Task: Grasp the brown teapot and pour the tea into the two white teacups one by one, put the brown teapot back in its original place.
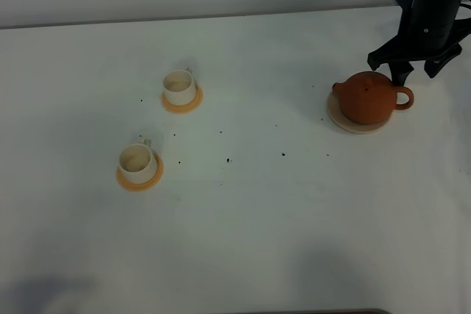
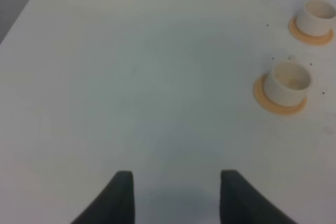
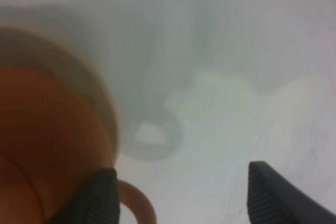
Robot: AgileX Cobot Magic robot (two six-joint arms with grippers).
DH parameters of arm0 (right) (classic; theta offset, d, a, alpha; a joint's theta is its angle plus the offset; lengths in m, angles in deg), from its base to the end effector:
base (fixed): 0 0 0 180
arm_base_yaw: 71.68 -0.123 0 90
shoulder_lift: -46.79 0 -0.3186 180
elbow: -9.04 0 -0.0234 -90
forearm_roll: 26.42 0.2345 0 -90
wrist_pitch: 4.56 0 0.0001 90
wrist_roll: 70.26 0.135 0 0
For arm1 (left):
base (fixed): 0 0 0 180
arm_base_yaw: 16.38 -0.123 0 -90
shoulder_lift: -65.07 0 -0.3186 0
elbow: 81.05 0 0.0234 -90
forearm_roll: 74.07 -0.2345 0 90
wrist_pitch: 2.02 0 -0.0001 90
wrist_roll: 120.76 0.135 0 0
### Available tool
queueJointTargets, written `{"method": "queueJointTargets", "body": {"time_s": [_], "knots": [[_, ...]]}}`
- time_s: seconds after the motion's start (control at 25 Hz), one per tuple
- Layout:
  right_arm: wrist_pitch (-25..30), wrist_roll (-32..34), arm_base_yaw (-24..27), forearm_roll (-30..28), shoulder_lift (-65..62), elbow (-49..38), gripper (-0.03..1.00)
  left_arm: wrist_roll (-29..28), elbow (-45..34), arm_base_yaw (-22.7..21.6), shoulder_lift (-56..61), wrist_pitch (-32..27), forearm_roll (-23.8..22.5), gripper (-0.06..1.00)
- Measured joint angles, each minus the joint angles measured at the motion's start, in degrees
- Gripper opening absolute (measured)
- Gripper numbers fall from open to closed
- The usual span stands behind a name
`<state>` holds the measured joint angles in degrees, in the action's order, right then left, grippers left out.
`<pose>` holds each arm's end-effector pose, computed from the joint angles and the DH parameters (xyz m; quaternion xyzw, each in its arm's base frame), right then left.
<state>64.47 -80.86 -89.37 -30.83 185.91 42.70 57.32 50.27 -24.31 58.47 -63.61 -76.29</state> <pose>0.4661 0.1385 0.1575 -0.2556 0.9649 -0.0335 0.0502 -0.0172 0.0022 0.2514 -0.0742 0.8487 0.0468 0.5216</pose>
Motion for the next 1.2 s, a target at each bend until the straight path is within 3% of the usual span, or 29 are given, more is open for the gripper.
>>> {"method": "queueJointTargets", "body": {"time_s": [0.28,1.2], "knots": [[0.33,0.1,0.48,0.27,-1.34,-4.88,0.51,0.0,0.0,0.0,0.0,0.0,0.0,0.38],[2.04,0.55,-0.65,9.99,-1.55,-8.08,0.5,0.0,0.0,0.0,0.0,0.0,0.0,0.38]]}}
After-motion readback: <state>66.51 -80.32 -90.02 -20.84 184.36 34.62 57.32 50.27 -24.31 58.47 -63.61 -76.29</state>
